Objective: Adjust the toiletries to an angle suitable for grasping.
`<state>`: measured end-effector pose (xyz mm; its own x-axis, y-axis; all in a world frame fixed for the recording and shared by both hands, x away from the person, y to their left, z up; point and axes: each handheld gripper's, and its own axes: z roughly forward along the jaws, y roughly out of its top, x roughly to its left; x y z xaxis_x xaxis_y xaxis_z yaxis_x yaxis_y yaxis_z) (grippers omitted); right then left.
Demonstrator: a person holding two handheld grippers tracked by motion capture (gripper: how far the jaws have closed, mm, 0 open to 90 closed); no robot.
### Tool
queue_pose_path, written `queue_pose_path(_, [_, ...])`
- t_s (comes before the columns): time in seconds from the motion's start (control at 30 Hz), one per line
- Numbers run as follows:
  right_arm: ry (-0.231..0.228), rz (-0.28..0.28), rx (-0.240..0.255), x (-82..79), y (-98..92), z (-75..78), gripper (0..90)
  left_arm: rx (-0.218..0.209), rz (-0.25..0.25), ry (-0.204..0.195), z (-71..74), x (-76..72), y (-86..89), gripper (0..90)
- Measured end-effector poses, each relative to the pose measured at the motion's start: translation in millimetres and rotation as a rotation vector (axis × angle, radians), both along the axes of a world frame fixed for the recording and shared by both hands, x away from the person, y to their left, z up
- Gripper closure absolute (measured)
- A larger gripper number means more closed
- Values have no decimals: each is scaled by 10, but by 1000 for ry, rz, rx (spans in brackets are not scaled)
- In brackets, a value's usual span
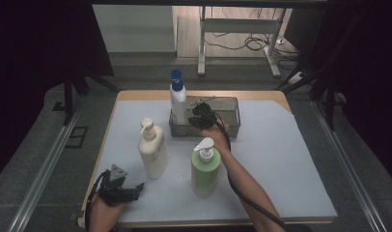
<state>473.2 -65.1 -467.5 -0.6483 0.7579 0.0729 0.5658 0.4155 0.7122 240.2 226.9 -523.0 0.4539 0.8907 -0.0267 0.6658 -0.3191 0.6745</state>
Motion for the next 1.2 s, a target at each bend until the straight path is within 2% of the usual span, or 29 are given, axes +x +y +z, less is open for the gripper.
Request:
queue_pose_path(0.3, [-10, 24, -1, -41, 91, 20, 896, 0, 0, 0, 0, 0, 0, 122])
queue_pose_path(0.73, [-4, 38, 11, -31, 61, 23, 878, 0, 0, 0, 0, 0, 0, 122])
queue_pose_path(0.97, [-18, 43, 28, -50, 16, 68, 772, 0, 0, 0, 0, 0, -1, 122])
queue_pose_path(1.2, [-30, 55, 48, -77, -64, 158, 560, 0, 1, 0, 0, 0, -1, 122])
